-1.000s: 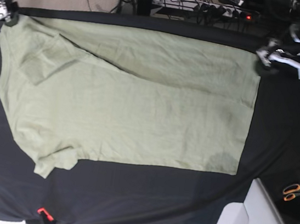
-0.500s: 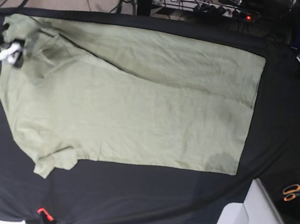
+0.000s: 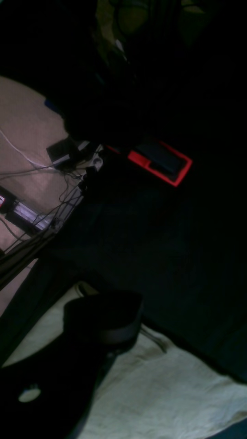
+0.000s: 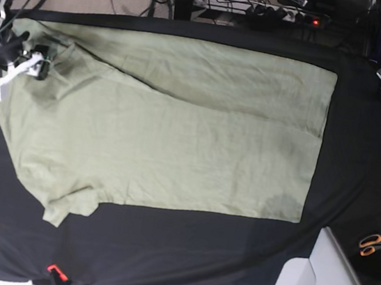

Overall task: Fold the T-shirt properly
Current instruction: 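Release the shirt and move the right gripper to the collar area, then grasp the fabric beside the collar with the right gripper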

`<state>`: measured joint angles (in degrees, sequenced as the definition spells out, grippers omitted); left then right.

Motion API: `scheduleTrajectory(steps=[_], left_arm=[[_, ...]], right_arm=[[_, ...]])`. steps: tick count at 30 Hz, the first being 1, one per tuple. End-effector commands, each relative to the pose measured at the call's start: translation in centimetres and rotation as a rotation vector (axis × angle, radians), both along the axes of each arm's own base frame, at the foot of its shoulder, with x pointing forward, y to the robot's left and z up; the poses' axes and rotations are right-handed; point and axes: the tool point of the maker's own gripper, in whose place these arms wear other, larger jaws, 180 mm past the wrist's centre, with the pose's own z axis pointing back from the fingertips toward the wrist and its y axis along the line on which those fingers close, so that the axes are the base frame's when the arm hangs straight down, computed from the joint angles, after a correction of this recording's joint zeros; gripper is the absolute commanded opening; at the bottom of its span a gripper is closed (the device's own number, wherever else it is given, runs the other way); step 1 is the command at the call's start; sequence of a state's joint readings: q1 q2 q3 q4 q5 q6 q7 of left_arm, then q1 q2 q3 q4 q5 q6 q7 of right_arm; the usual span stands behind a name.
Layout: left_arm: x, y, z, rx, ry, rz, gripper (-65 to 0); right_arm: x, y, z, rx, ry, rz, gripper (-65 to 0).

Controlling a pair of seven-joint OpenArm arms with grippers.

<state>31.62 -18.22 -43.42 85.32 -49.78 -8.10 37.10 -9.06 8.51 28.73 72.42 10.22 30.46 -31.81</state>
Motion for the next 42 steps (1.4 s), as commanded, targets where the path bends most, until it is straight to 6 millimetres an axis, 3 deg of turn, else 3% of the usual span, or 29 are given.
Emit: scheduleTrajectory(steps=[1, 4, 8, 10, 21, 30, 42], left_arm=[[0.5, 0.6, 1.0, 0.023, -0.028, -0.005, 0.0], [0.4, 0.7, 1.0, 0.022, -0.026, -0.003, 0.0], [0.4, 0.6, 0.9, 0.021, -0.023, -0.004, 0.0], [0.3, 0.5, 0.8, 0.019, -0.023, -0.003, 0.0], [0.1, -0.3, 0.2, -0.006, -0.029, 0.013, 0.0], [0.2, -0.3, 0.4, -0.004, -0.032, 0.01, 0.0], [0.2, -0.3, 0.4, -0.004, -0.032, 0.01, 0.0]], right_arm=[[1.2, -1.5, 1.3, -0.029, -0.051, -0.004, -24.0], [1.2, -1.9, 0.9, -0.026, -0.064, -0.013, -31.1], [1.3, -2.6, 0.6, -0.027, -0.055, -0.02, -57.0], [1.3, -2.7, 0.5, -0.027, -0.051, -0.021, -65.0], [2.6, -2.7, 1.4, -0.031, -0.084, -0.02, -64.8], [3.7, -2.8, 3.3, -0.064, -0.139, -0.006, -64.8], [2.8, -2.1, 2.4, -0.044, -0.082, -0.017, -64.2]])
